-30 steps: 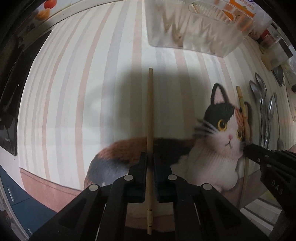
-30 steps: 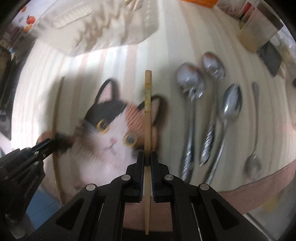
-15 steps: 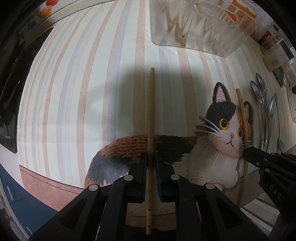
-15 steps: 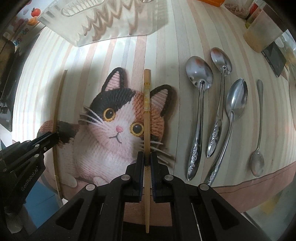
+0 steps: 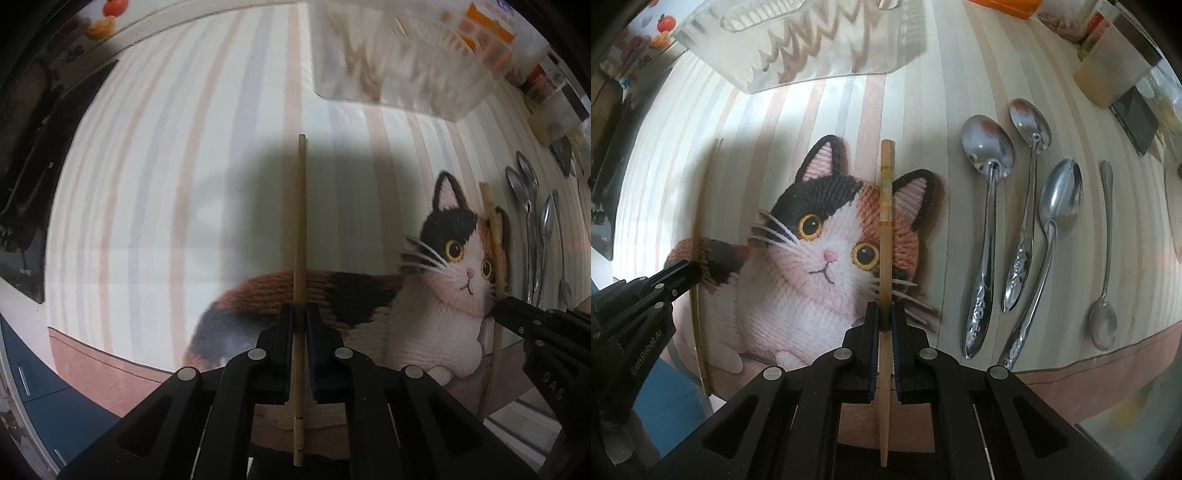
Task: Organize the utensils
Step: 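Carry both chopsticks to the clear caddy and release them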
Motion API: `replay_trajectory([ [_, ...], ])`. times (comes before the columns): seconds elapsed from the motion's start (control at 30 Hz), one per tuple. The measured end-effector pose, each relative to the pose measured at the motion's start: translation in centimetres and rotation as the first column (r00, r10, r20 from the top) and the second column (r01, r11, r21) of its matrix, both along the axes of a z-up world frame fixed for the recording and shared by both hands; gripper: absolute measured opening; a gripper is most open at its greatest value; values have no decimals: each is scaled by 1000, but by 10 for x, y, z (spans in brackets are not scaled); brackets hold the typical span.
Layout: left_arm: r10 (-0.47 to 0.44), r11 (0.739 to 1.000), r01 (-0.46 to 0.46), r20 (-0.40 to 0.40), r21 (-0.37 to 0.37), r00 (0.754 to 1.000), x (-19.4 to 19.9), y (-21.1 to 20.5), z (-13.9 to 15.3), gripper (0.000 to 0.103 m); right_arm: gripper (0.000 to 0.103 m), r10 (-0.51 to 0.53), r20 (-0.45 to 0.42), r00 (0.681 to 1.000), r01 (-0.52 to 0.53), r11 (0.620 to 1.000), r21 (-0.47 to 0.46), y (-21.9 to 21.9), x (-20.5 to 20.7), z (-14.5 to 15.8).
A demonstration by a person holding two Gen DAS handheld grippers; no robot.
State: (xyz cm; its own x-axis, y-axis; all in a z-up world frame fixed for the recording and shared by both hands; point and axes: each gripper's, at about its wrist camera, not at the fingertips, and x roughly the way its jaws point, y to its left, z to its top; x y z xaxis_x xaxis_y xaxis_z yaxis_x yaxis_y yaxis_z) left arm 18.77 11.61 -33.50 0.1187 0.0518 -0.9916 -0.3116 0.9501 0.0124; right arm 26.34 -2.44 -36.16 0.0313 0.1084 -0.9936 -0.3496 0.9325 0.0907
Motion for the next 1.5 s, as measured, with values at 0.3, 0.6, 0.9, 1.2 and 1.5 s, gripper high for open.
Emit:
replay_trajectory([
  [0.3,71,992,-85,149,89,986,0,36,73,4,7,-29,77,997,19,992,122,-9,10,52],
  [0.6,87,996,-93,343,2,935,31,60,173,4,7,-76,160,984,21,947,322,-12,53,146],
  [0.9,49,985,21,391,-174,919,140,44,224,5,6,-122,164,979,43,907,419,14,160,190],
  [1.2,39,975,6,198,-224,980,250,51,153,5,6,-124,99,987,83,934,348,55,253,141],
  [1.5,65,978,-41,109,-207,992,261,57,128,8,29,-77,22,997,68,961,269,77,281,100],
])
